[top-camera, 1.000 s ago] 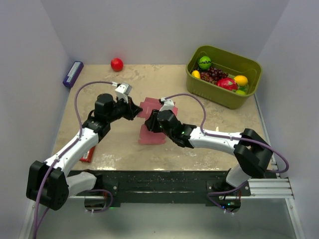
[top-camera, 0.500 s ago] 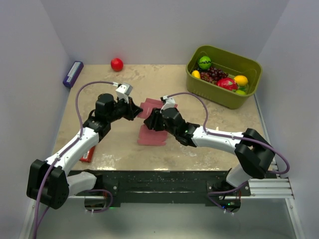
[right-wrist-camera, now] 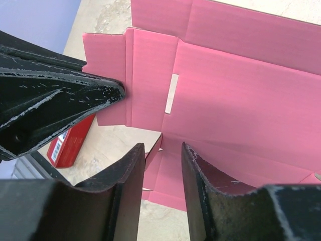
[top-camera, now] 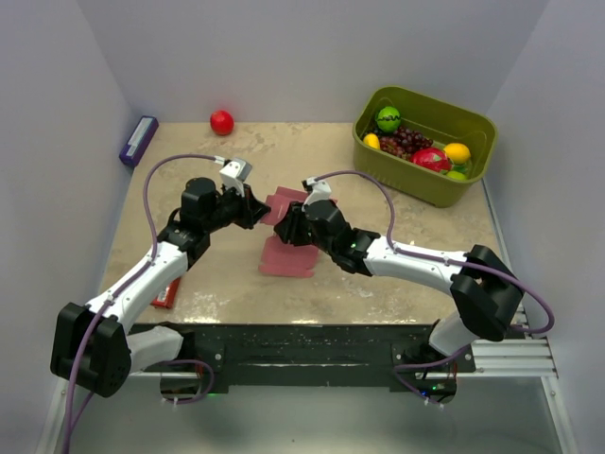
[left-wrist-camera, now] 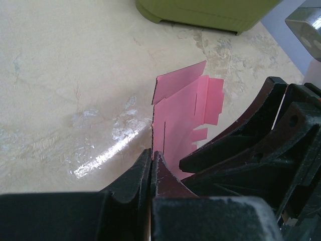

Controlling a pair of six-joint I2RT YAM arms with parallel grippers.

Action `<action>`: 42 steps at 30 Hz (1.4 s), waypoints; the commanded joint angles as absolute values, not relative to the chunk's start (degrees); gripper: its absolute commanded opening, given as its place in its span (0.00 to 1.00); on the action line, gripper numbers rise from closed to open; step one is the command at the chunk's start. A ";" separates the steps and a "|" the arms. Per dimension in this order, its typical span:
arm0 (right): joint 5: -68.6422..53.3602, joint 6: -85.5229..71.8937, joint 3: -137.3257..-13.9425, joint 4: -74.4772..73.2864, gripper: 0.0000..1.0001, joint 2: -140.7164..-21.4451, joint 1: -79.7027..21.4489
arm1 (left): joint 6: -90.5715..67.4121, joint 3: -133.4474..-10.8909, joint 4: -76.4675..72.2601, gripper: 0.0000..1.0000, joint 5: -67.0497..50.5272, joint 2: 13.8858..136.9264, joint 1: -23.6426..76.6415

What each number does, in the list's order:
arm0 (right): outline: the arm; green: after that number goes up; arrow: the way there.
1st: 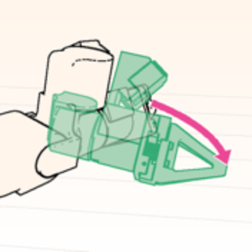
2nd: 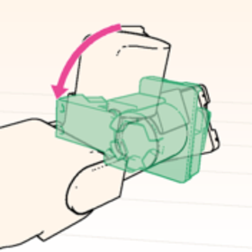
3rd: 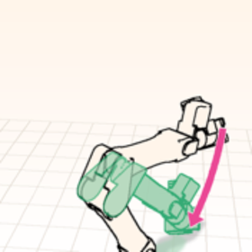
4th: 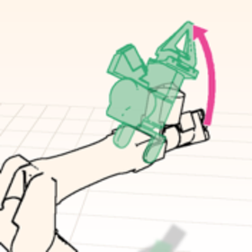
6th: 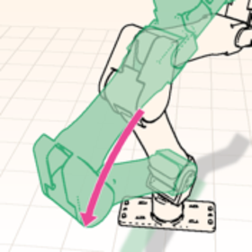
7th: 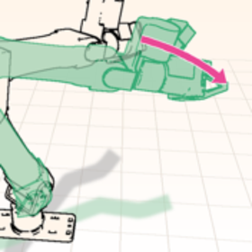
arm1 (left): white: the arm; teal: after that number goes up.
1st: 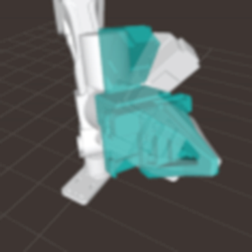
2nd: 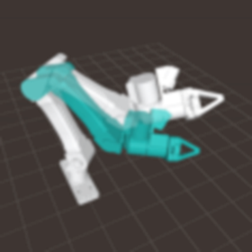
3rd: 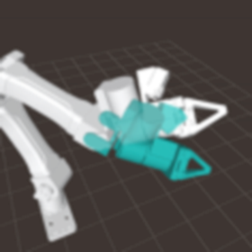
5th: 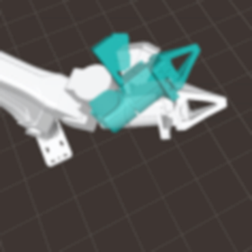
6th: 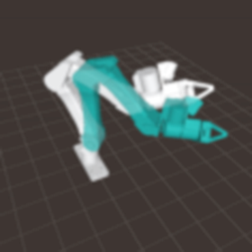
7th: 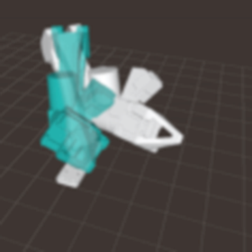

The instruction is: Fold the paper box

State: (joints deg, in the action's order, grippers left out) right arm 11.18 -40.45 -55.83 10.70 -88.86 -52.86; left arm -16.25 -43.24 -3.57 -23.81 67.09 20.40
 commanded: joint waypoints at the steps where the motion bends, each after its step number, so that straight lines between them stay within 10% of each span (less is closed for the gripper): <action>1: 13.62 -38.67 -56.60 9.85 0.34 -87.10 -53.00 | -15.12 -43.59 -5.19 0.00 -24.35 67.15 20.74; 25: 19.60 -31.37 -53.18 13.01 0.31 -91.67 -53.44 | -13.62 -43.42 -7.04 0.00 -30.24 68.11 21.71; 42: 19.07 -39.64 -56.95 5.01 0.52 -84.81 -59.41 | -13.18 -43.95 -5.01 0.00 -26.28 68.55 22.24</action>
State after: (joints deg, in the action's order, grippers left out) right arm 18.28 -37.52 -54.08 6.50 -84.23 -58.63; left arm -13.93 -43.22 -3.66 -26.76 68.66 21.89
